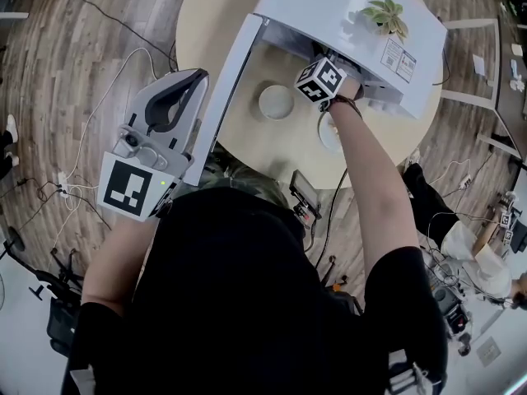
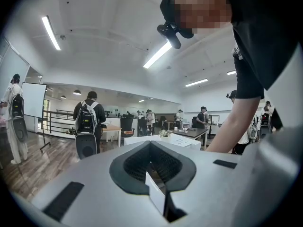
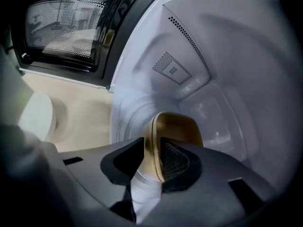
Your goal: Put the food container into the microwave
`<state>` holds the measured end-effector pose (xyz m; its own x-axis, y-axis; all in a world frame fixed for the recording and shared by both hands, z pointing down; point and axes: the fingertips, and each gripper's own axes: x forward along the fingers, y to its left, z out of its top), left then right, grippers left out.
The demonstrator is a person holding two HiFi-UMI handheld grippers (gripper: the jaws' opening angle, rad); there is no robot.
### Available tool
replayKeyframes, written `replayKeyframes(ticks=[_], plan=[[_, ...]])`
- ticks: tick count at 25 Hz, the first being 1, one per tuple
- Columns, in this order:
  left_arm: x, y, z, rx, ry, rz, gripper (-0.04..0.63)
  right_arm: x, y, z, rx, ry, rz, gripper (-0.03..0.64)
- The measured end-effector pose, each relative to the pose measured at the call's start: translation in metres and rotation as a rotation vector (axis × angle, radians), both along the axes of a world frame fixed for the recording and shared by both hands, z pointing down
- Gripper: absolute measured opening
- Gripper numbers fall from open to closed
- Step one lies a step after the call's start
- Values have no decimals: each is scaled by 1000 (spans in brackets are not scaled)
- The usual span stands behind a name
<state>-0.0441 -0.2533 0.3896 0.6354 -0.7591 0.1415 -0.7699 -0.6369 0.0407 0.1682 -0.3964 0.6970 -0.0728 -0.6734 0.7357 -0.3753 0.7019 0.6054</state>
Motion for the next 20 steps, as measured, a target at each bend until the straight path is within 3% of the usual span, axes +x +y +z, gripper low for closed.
replayKeyframes(ticks=[5, 10, 15, 20], plan=[[8, -1, -3, 0, 7, 19, 19, 14, 15, -23, 104, -6, 14, 103], [24, -4, -12, 33, 29, 59, 20, 37, 61, -35, 74, -22, 62, 74], [48, -6, -13, 35, 56, 105, 19, 35, 103, -64, 26, -134, 110, 15], [76, -4, -22, 60, 88, 158, 18, 3, 137, -119, -6, -294, 116, 15]])
